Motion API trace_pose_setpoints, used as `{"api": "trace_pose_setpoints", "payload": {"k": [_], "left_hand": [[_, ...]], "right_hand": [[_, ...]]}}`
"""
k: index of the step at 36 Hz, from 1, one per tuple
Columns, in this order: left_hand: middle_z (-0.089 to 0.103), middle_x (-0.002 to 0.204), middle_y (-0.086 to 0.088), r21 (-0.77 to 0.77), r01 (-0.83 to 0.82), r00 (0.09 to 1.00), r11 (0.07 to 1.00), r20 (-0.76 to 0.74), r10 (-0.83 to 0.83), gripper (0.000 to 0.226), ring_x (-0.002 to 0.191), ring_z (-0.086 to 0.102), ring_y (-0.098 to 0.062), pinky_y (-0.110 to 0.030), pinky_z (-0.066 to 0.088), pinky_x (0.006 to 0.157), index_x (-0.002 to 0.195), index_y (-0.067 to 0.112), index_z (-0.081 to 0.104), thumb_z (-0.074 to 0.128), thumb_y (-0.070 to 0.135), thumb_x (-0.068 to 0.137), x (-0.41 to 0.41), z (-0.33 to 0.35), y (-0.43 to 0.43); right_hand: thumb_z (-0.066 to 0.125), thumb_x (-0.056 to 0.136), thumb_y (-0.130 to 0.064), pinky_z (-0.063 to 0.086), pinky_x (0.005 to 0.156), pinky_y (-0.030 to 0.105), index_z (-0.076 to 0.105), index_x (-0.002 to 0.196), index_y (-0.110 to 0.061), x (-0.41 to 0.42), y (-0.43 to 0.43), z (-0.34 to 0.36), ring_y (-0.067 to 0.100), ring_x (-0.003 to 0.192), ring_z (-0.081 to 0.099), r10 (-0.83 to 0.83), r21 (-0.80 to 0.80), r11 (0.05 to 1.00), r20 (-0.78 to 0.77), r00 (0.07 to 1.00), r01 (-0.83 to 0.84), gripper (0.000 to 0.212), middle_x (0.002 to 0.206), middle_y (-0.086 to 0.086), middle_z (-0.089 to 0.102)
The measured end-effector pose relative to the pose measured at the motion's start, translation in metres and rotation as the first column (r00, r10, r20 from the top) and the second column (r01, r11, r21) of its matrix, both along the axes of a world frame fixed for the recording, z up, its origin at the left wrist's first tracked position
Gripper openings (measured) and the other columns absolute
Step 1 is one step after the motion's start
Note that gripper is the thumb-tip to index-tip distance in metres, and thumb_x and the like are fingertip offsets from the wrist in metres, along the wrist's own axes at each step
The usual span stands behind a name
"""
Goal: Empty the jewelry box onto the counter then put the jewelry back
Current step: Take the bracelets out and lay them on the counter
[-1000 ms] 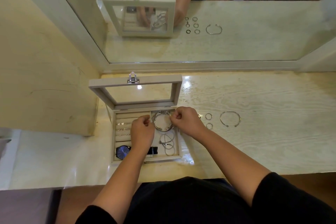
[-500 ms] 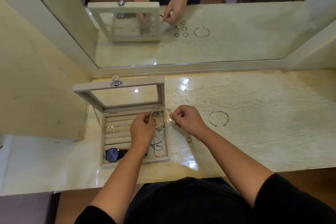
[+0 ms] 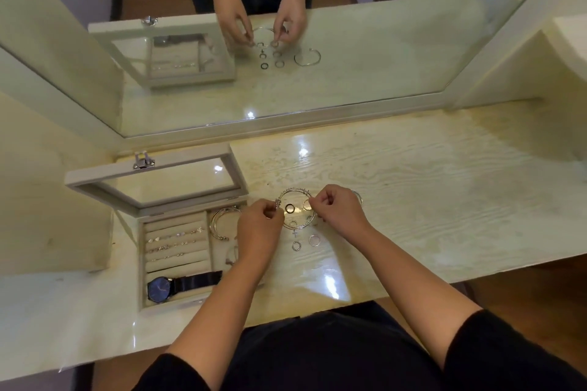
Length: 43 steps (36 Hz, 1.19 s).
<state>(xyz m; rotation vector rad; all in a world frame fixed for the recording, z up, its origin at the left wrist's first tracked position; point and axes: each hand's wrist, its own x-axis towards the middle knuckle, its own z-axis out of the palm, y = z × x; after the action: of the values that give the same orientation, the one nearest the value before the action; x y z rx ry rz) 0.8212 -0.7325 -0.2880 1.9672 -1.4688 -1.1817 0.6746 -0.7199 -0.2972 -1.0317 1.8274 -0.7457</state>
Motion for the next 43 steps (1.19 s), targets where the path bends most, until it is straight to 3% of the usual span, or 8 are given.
{"api": "trace_pose_setpoints", "payload": {"k": [9, 25, 28, 31, 36, 38, 40, 43], "left_hand": [[0.058, 0.074, 0.005, 0.012, 0.067, 0.996, 0.998, 0.052, -0.068, 0.013, 0.068, 0.053, -0.012, -0.023, 0.035, 0.059, 0.089, 0.008, 0.069, 0.059, 0.012, 0.082, -0.036, 0.000, 0.007], [0.059, 0.067, -0.006, 0.095, 0.125, 0.991, 0.988, 0.036, -0.129, 0.016, 0.068, 0.053, -0.020, -0.033, 0.045, 0.067, 0.073, 0.011, 0.068, 0.056, 0.007, 0.082, -0.084, -0.004, 0.025], [0.054, 0.062, 0.000, 0.115, 0.154, 0.985, 0.981, 0.054, -0.161, 0.015, 0.069, 0.051, -0.018, -0.027, 0.038, 0.065, 0.073, 0.015, 0.065, 0.056, 0.007, 0.083, -0.091, -0.006, 0.026], [0.056, 0.065, -0.006, 0.138, 0.184, 0.978, 0.973, 0.070, -0.195, 0.015, 0.067, 0.049, -0.020, -0.027, 0.035, 0.062, 0.072, 0.013, 0.064, 0.056, 0.007, 0.084, -0.096, -0.009, 0.028], [0.046, 0.051, 0.000, 0.178, 0.175, 0.974, 0.968, 0.109, -0.196, 0.033, 0.054, 0.039, -0.017, -0.025, 0.025, 0.049, 0.051, 0.015, 0.049, 0.053, 0.004, 0.082, -0.104, -0.015, 0.033], [0.063, 0.072, -0.002, 0.192, 0.184, 0.972, 0.964, 0.111, -0.207, 0.018, 0.070, 0.053, -0.019, -0.023, 0.032, 0.057, 0.074, 0.012, 0.067, 0.052, 0.004, 0.082, -0.105, -0.015, 0.033], [0.067, 0.098, -0.006, 0.198, 0.166, 0.973, 0.966, 0.129, -0.193, 0.026, 0.089, 0.058, -0.019, -0.021, 0.035, 0.068, 0.103, 0.007, 0.067, 0.051, 0.004, 0.083, -0.105, -0.015, 0.035], [0.066, 0.106, -0.008, 0.220, 0.162, 0.974, 0.962, 0.122, -0.192, 0.028, 0.084, 0.054, -0.013, -0.021, 0.035, 0.069, 0.107, 0.007, 0.064, 0.052, 0.003, 0.082, -0.100, -0.019, 0.038]], "right_hand": [[0.065, 0.080, -0.013, 0.038, 0.057, 0.022, 0.050, 0.059, -0.020, -0.033, 0.015, -0.005, 0.010, 0.054, 0.048, -0.059, 0.011, 0.998, -0.021, 0.998, 0.059, 0.027, 0.059, 0.000, 0.055], [0.065, 0.082, -0.015, 0.036, 0.052, 0.004, 0.048, 0.060, -0.023, -0.077, 0.039, -0.021, 0.001, 0.056, 0.045, -0.074, 0.047, 0.996, -0.104, 0.992, 0.079, 0.028, 0.059, -0.009, 0.050], [0.064, 0.082, -0.016, 0.036, 0.052, 0.005, 0.051, 0.065, -0.019, -0.084, 0.041, -0.023, 0.000, 0.057, 0.046, -0.047, 0.070, 0.996, -0.133, 0.990, 0.057, 0.022, 0.059, -0.010, 0.050], [0.063, 0.082, -0.018, 0.035, 0.051, 0.008, 0.052, 0.068, -0.017, -0.089, 0.042, -0.024, 0.001, 0.057, 0.045, -0.003, 0.090, 0.996, -0.175, 0.985, 0.019, 0.018, 0.059, -0.010, 0.049], [0.061, 0.084, -0.018, 0.035, 0.061, 0.023, 0.049, 0.066, -0.018, -0.097, 0.045, -0.028, 0.012, 0.069, 0.049, 0.082, 0.157, 0.986, -0.204, 0.976, -0.050, 0.022, 0.061, -0.010, 0.047], [0.061, 0.084, -0.018, 0.036, 0.065, 0.023, 0.047, 0.062, -0.020, -0.098, 0.046, -0.029, 0.012, 0.072, 0.050, 0.121, 0.190, 0.978, -0.200, 0.972, -0.083, 0.026, 0.062, -0.012, 0.047], [0.061, 0.083, -0.016, 0.037, 0.065, 0.022, 0.046, 0.061, -0.022, -0.099, 0.048, -0.030, 0.012, 0.073, 0.051, 0.167, 0.218, 0.968, -0.195, 0.967, -0.123, 0.028, 0.063, -0.012, 0.048], [0.062, 0.082, -0.014, 0.037, 0.065, 0.022, 0.049, 0.063, -0.020, -0.100, 0.050, -0.032, 0.012, 0.073, 0.052, 0.218, 0.243, 0.955, -0.201, 0.955, -0.167, 0.023, 0.063, -0.013, 0.048]]}}
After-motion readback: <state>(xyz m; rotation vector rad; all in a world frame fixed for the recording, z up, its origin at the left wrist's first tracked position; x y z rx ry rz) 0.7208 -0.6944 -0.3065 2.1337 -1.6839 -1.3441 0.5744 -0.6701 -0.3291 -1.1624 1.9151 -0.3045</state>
